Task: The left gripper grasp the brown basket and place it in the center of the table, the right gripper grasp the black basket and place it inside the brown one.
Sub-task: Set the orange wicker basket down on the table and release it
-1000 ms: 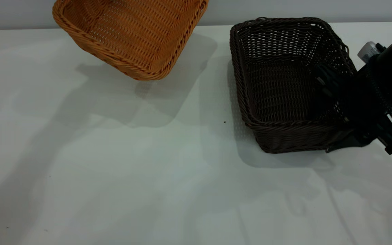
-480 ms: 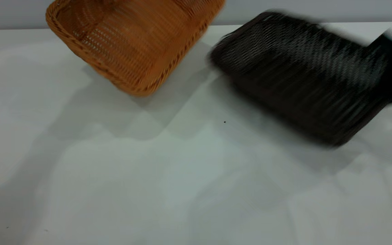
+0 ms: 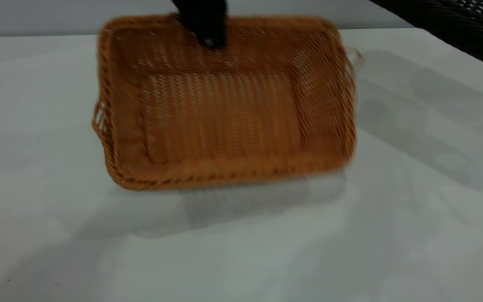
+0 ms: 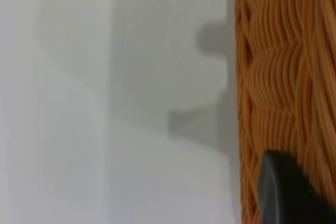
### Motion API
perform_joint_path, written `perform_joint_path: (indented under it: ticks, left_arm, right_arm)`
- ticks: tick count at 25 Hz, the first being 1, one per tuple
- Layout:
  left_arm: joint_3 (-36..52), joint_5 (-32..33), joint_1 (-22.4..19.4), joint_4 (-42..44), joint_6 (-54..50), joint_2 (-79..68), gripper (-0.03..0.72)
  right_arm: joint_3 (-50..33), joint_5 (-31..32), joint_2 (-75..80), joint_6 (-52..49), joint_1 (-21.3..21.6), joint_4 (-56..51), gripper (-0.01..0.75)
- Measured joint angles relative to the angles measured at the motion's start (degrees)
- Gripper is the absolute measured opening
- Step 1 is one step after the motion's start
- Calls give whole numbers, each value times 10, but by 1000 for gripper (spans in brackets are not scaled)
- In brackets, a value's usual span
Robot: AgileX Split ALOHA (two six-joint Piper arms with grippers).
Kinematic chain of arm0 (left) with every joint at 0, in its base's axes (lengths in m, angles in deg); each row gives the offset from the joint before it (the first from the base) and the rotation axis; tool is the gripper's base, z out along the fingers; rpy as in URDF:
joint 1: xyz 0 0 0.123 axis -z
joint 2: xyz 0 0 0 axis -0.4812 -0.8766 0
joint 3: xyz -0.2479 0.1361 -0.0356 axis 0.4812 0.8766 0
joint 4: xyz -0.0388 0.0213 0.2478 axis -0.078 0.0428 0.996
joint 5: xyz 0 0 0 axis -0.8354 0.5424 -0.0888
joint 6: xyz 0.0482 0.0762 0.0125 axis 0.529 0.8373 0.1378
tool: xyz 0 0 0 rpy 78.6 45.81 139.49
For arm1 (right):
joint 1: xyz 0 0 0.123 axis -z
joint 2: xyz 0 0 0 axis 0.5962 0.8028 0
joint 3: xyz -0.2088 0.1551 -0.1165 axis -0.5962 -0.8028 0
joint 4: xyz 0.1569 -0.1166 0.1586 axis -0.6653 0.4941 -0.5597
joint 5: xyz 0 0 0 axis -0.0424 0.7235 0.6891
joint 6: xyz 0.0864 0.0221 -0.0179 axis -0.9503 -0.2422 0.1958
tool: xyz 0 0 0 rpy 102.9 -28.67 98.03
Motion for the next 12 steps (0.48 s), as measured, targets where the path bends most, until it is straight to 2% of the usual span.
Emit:
perform_joint_path:
  ticks: [7, 12]
  left_arm:
    - [0, 10, 32, -118, 189, -39, 79]
    - [0, 9, 33, -162, 177, -56, 83]
  right_arm:
    - [6, 23, 0, -2, 20, 28, 76]
    - [7, 30, 0, -2, 22, 28, 76]
